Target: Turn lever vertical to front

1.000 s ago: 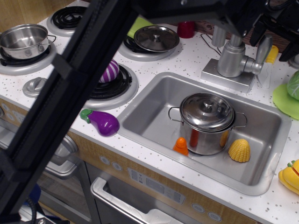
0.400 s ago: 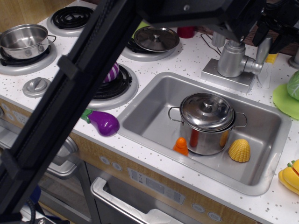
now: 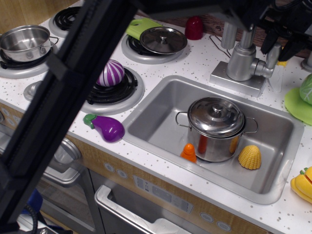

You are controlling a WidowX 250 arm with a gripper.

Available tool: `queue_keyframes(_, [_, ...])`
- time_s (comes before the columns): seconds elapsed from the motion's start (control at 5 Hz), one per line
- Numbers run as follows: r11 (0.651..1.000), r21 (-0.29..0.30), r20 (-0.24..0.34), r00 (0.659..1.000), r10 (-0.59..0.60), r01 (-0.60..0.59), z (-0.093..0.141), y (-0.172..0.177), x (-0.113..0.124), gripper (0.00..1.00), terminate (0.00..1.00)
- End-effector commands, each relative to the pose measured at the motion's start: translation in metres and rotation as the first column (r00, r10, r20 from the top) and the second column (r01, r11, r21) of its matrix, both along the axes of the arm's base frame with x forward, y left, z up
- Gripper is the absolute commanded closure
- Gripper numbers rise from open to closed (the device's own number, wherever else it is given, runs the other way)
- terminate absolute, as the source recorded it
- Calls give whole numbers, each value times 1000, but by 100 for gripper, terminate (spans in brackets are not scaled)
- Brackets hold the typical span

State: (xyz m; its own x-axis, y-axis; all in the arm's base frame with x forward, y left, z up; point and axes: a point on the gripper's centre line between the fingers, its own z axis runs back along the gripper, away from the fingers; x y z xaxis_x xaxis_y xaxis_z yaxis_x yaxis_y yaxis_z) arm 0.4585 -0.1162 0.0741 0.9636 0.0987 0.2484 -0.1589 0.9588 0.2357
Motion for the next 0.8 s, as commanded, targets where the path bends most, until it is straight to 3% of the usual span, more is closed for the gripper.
queue_keyframes(0.0, [998, -61, 52, 999, 7, -4, 22, -10, -12, 100, 0])
queue_keyframes(0.2, [994, -113, 21, 1000, 4, -1, 10, -9, -16, 100, 0])
queue_keyframes(0.6, [978, -206, 16, 1000, -3, 6, -18, -6, -20, 100, 0])
